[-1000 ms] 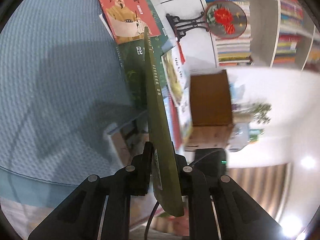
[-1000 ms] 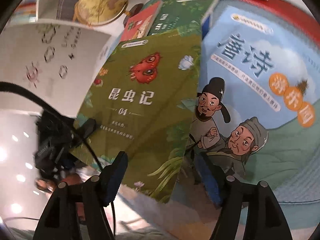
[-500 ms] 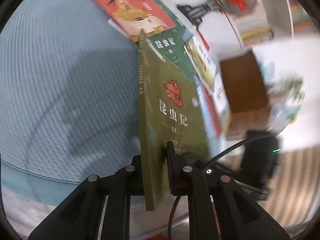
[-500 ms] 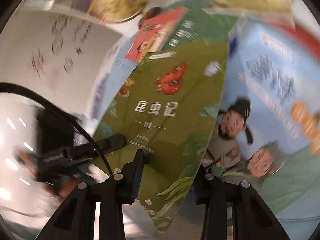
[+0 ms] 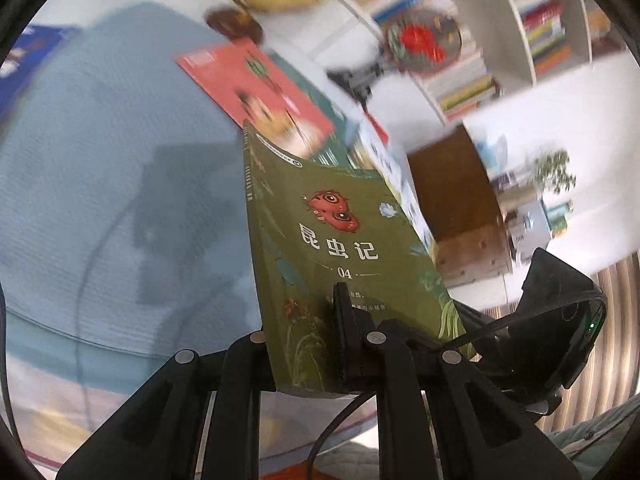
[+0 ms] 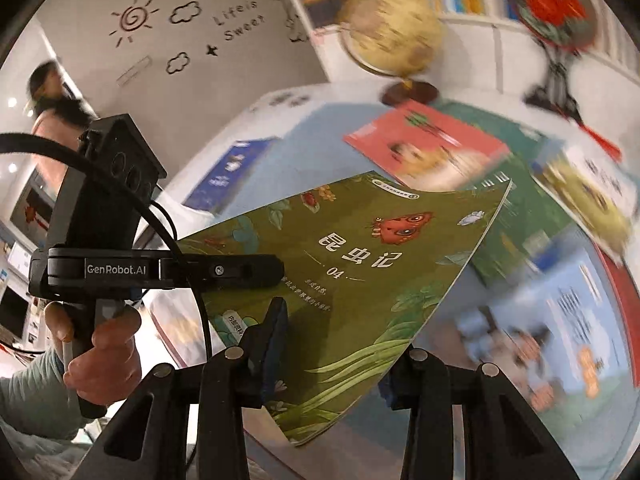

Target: Organize books

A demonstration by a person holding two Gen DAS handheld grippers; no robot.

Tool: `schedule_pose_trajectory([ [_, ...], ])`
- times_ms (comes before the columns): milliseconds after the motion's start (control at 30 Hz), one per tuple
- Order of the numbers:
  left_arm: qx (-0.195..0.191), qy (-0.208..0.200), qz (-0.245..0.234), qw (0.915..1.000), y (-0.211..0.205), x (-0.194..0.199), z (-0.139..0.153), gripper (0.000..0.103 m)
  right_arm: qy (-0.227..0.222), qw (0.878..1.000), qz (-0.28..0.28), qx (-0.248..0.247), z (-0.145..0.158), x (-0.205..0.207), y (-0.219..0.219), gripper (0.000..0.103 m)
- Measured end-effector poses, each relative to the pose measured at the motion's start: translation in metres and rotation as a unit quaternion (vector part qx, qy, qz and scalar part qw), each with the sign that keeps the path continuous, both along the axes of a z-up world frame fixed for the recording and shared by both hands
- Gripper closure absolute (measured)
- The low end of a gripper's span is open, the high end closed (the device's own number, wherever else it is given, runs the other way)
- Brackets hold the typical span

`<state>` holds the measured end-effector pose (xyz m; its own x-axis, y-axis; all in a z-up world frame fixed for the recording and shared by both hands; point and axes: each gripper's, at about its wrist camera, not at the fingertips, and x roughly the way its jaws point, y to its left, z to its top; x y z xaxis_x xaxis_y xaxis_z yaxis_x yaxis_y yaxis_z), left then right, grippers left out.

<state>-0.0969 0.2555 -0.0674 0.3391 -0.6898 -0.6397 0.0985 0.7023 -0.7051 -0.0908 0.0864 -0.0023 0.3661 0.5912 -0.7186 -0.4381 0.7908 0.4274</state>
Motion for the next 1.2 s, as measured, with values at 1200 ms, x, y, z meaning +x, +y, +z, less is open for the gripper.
schedule_pose_trajectory([
  [1200,0.083,0.097,0.123,0.9843,0.369,0.096,-0.093,0.082,0.12,0.992,0.035,-0.01,-0.074,0.158,0.345,0.062],
])
